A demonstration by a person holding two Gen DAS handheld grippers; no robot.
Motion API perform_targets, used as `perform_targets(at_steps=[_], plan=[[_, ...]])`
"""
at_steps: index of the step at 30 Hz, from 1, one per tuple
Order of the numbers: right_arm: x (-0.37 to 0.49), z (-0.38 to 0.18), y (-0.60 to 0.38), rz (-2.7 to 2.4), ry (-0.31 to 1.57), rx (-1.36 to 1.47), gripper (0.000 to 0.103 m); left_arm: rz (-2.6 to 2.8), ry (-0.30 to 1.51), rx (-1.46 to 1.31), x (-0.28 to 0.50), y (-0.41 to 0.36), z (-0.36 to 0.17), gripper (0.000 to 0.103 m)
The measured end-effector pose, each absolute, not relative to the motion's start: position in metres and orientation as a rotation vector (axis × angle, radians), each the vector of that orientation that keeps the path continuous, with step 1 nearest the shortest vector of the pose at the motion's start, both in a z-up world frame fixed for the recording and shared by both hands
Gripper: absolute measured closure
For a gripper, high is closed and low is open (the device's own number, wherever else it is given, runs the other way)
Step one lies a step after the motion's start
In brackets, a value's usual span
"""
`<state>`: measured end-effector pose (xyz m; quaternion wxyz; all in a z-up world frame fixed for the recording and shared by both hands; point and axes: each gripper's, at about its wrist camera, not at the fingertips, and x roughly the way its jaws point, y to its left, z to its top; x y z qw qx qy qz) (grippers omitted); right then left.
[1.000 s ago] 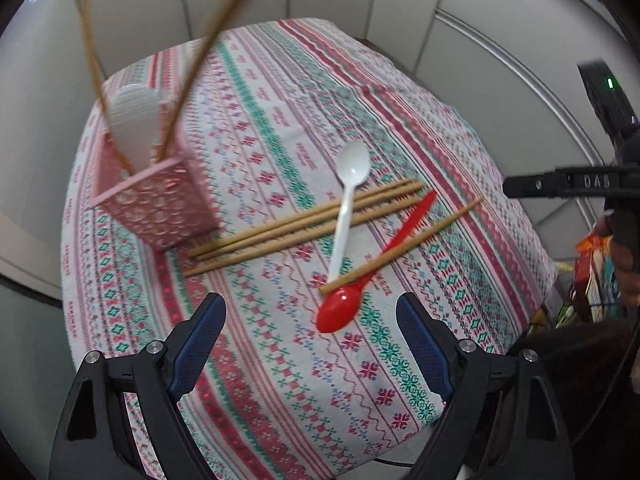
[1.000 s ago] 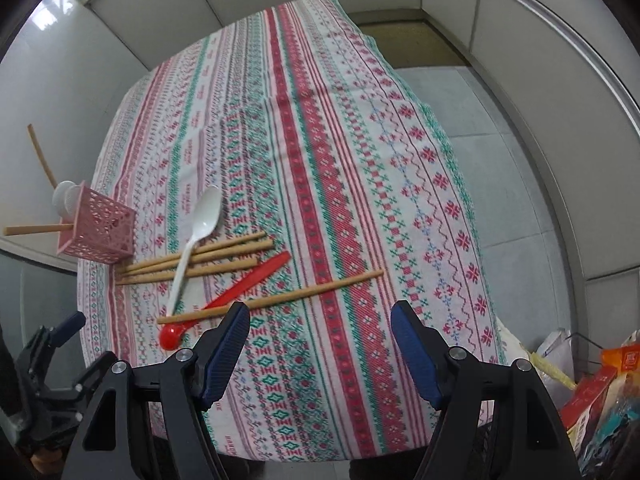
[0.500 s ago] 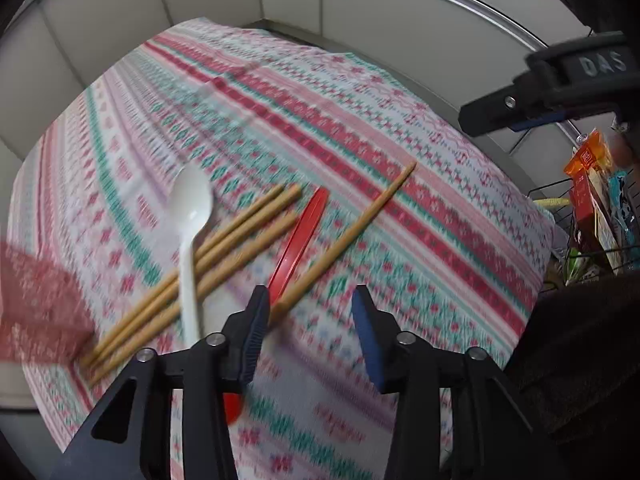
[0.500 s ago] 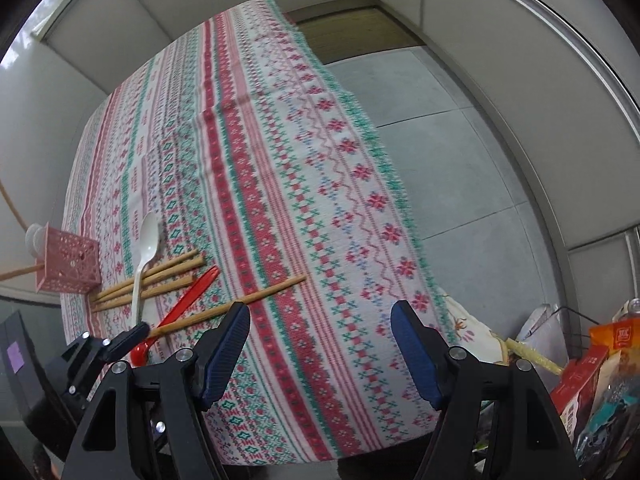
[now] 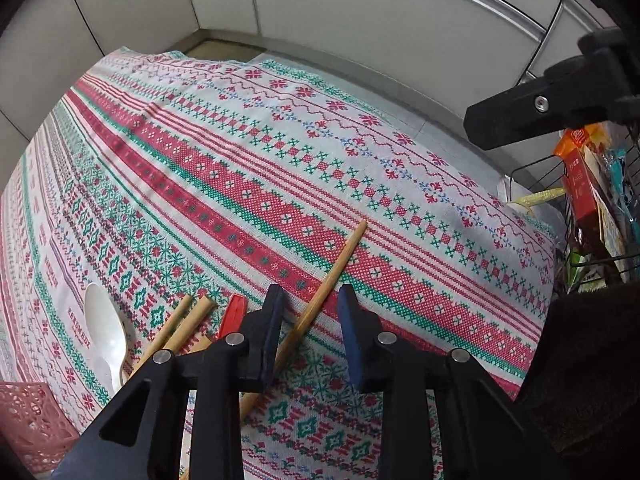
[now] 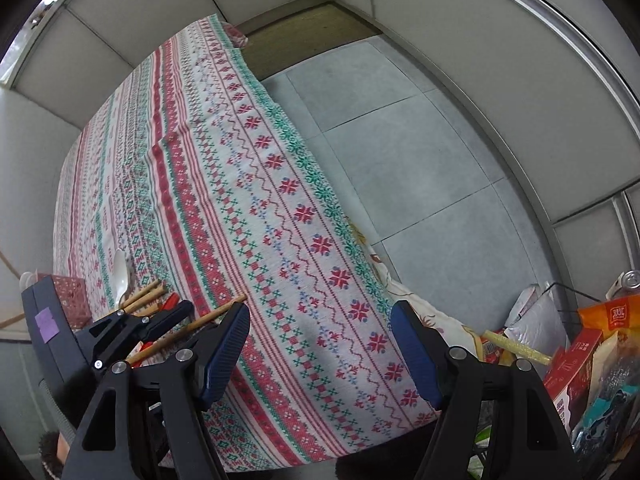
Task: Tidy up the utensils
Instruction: 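Grasp a wooden chopstick with the left tool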
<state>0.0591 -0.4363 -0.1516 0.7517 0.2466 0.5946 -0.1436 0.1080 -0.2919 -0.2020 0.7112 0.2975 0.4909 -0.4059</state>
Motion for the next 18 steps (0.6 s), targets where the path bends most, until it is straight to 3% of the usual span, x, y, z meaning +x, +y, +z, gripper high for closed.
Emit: perform_targets(at_steps=[2,8,18], plan=[[0.058,-0.155,-0.439,-0.316,1.305,0.550,0.029,-0.903,1.104,0.648,0.109,-0.292,-0.202,0.085],[0.056,-0.157,-0.441,-0.322,1.304,0.581,0.029,-0.866,1.097,0.661,0.100,-0.285,-0.202,0.096],[0.063,-0.157,-0.419,-0.273,1.309,0.603,0.029,-0.786,1.079,0.491,0.113,-0.229,-0.159,0.098]])
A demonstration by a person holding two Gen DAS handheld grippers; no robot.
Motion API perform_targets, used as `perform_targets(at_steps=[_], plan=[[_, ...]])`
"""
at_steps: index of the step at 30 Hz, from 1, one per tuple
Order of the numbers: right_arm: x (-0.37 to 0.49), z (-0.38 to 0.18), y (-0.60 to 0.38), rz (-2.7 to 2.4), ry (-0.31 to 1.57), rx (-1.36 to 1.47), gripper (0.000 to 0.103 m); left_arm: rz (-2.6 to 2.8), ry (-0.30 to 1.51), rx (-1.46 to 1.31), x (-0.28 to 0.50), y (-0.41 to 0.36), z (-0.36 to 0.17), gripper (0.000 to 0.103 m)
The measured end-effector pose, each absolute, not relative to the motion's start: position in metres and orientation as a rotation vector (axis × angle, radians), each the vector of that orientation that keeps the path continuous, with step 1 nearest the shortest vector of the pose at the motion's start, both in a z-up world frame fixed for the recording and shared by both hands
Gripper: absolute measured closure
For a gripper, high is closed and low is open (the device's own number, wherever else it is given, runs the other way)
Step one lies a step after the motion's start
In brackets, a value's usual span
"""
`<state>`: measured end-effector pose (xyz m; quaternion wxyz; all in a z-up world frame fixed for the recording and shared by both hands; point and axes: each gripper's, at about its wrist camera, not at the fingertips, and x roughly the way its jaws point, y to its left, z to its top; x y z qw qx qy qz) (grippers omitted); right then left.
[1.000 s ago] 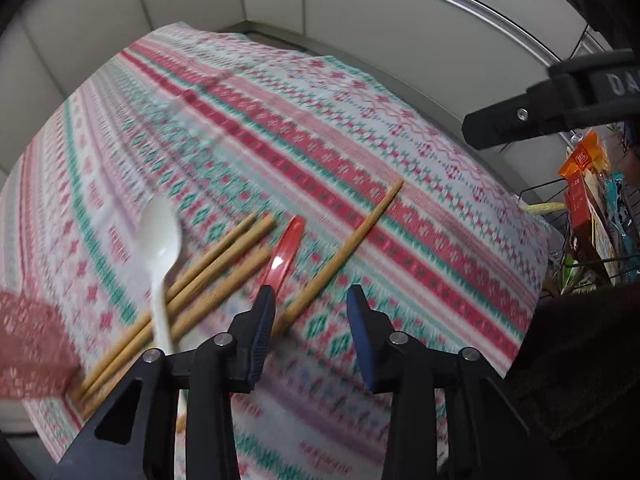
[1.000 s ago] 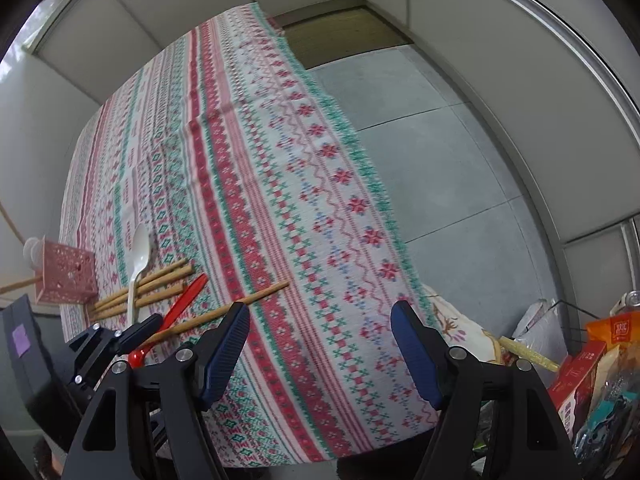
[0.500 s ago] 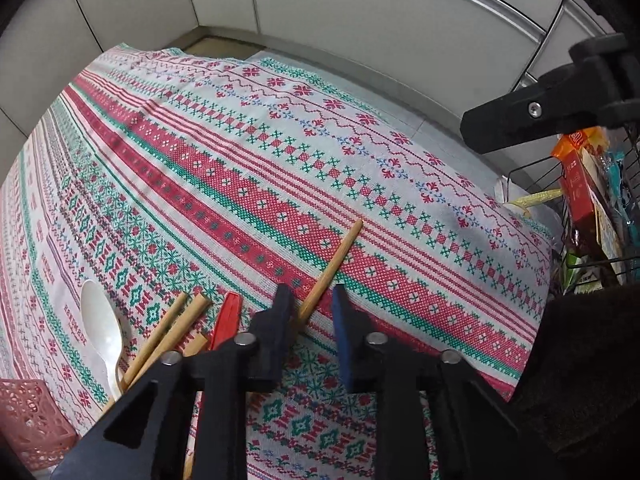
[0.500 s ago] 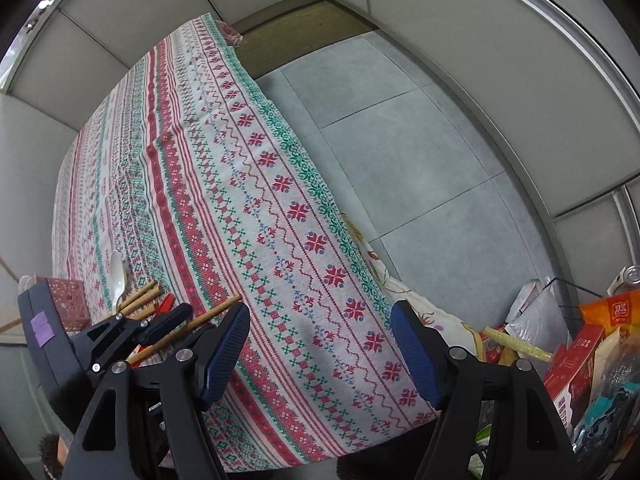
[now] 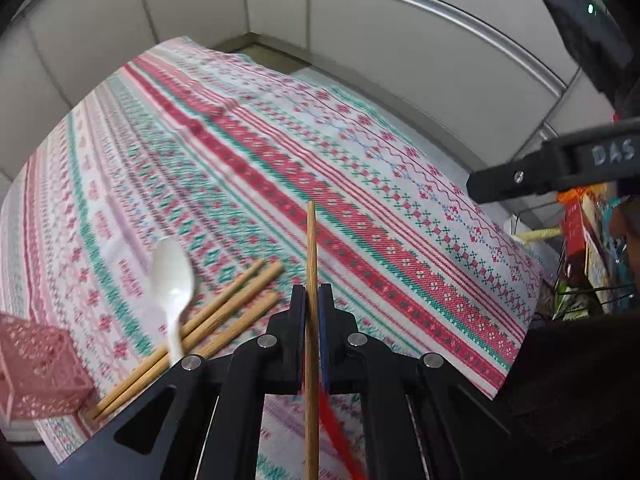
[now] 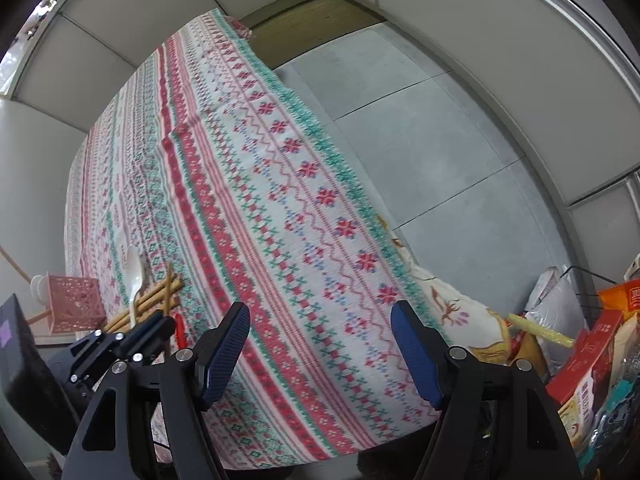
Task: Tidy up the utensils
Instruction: 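Grasp a wooden chopstick with the left tool, then grasp the red plastic spatula with the right tool while the left tool holds its chopstick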
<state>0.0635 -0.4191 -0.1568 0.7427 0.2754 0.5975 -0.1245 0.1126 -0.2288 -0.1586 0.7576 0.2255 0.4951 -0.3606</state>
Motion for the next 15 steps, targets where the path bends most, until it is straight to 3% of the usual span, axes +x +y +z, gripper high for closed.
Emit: perform_targets(at_steps=[15], plan=[[0.100,-0.187,-0.318,-0.061,1.452,0.494,0.032,-0.684,1.033,0.395,0.078,-0.132,-0.112,0.098]])
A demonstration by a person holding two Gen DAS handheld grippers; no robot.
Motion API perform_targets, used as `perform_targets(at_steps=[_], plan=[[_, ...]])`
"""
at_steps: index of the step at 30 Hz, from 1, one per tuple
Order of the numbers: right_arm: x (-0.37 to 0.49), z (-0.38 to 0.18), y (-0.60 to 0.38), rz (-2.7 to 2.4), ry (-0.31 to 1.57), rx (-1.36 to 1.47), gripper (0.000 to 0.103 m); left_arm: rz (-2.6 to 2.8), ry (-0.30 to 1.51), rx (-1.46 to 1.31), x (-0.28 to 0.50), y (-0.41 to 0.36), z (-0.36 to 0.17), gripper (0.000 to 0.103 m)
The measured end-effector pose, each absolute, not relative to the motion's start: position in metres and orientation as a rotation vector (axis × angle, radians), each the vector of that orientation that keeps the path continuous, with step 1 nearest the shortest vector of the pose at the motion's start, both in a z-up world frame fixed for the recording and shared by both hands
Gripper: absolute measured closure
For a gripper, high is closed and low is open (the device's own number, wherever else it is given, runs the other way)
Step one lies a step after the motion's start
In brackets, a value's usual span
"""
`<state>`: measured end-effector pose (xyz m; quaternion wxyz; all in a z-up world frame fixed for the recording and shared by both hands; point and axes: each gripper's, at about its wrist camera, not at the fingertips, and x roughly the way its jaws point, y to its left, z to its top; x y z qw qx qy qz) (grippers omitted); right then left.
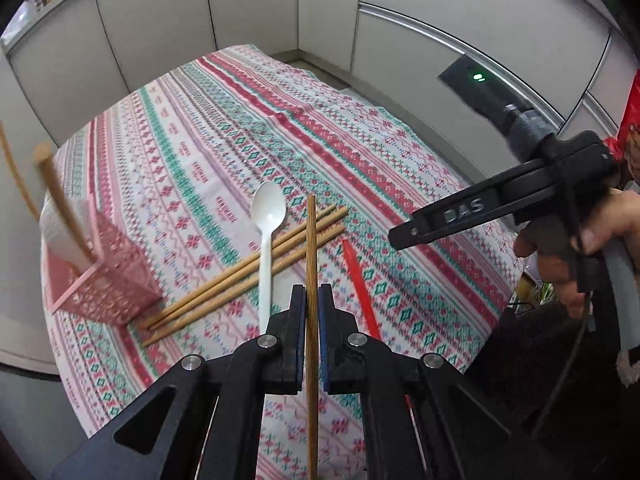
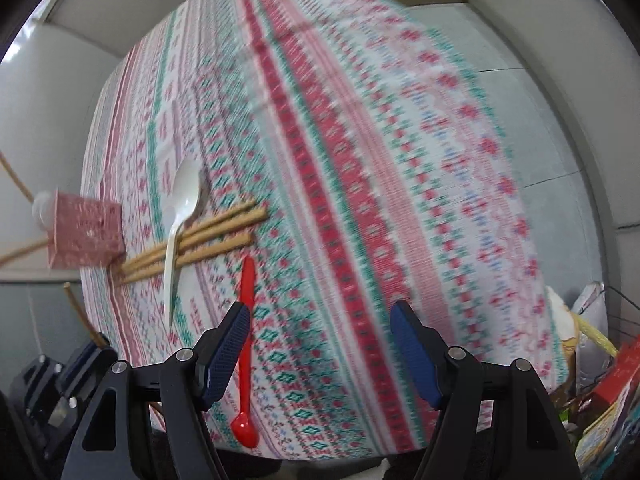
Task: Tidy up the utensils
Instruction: 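Grasp the red plastic spatula with the right tool while the left tool holds its chopstick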
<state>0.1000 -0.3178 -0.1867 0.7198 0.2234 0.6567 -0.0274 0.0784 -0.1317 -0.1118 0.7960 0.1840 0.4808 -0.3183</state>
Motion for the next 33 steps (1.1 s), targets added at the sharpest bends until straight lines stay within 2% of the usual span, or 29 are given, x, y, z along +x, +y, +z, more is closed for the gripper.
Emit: perform_targets(at_steps=[7,13,15,19,20,33], plan=[[0.116,-0.207,-0.262,-0.013,1.520,0.369,0.048,-0.630,1.048,0.363,0.076,-0.091,-0.116,0.098],[0.125,-0.211,-0.224,-0.072,1.499,0.184,0.053,-0.596,1.041,0.312,0.078,-0.060,-0.112,0.098],[0.124,-0.211,-0.214,-0.102,1.486,0.117,0.059,-0.595,1.040,0.299,0.078,-0.053,-0.110,0.098],[0.124,-0.210,-0.206,-0.099,1.459,0.120,0.087,-0.589,1.028,0.271,0.077,-0.039,-0.104,0.098],[0.125,-0.210,-0.206,-0.097,1.454,0.132,0.090,-0.585,1.022,0.260,0.077,-0.034,-0.101,0.098],[0.118,-0.194,-0.210,0.000,1.400,0.202,0.092,-0.546,0.924,0.133,0.082,0.003,-0.063,0.098]])
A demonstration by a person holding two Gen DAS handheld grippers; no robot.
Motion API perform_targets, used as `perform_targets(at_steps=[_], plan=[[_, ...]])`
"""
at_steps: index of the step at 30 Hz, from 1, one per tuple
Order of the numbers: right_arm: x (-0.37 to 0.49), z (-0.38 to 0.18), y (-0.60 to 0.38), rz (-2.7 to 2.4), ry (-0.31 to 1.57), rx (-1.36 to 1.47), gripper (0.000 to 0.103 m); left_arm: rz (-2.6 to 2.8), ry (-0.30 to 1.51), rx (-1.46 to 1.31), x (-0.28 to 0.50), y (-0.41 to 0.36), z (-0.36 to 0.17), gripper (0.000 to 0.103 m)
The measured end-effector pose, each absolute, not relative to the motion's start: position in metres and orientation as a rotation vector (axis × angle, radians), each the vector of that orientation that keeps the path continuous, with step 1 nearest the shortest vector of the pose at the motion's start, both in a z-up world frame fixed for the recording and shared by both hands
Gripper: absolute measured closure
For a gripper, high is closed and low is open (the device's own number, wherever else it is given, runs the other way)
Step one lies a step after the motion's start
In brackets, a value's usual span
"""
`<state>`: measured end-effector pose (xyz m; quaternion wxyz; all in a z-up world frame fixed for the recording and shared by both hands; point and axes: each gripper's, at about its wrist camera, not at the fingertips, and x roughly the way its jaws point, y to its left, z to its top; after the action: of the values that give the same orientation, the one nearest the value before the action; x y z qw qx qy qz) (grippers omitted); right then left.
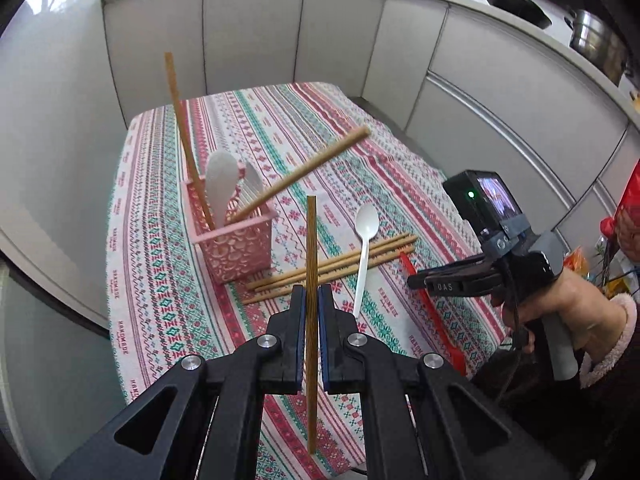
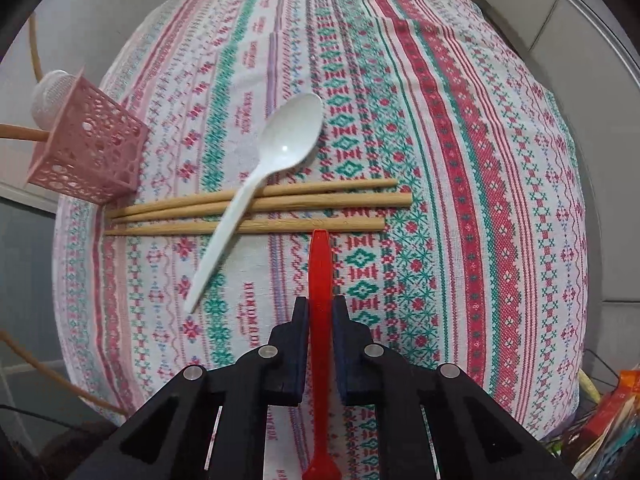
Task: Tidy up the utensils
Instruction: 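Grasp the red plastic spatula with the right tool while the left tool holds its chopstick, then lower the chopstick into the pink basket and open the left tool while the right tool carries the spatula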
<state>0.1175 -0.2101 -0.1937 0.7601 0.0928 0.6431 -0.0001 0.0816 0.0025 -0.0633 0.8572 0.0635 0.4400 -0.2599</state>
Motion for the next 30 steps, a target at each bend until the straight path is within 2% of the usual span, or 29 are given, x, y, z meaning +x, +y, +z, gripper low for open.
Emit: perform_targets(at_steps=[17,26,30], plan=[[0.108,-0.057,-0.214,0.113,1.000,0.334,0.092,-0.307,0.497,-0.008,0.085,0.032,0.036,0.098],[0.117,-0.035,-0.207,0.121,0.905,0.388,0.092,-0.183,0.360,-0.106,0.109,0.036,0.060,0.098],[0.121,-0.036,-0.206,0.124,0.899,0.400,0.092,-0.174,0.387,-0.121,0.132,0.031,0.048,0.098]])
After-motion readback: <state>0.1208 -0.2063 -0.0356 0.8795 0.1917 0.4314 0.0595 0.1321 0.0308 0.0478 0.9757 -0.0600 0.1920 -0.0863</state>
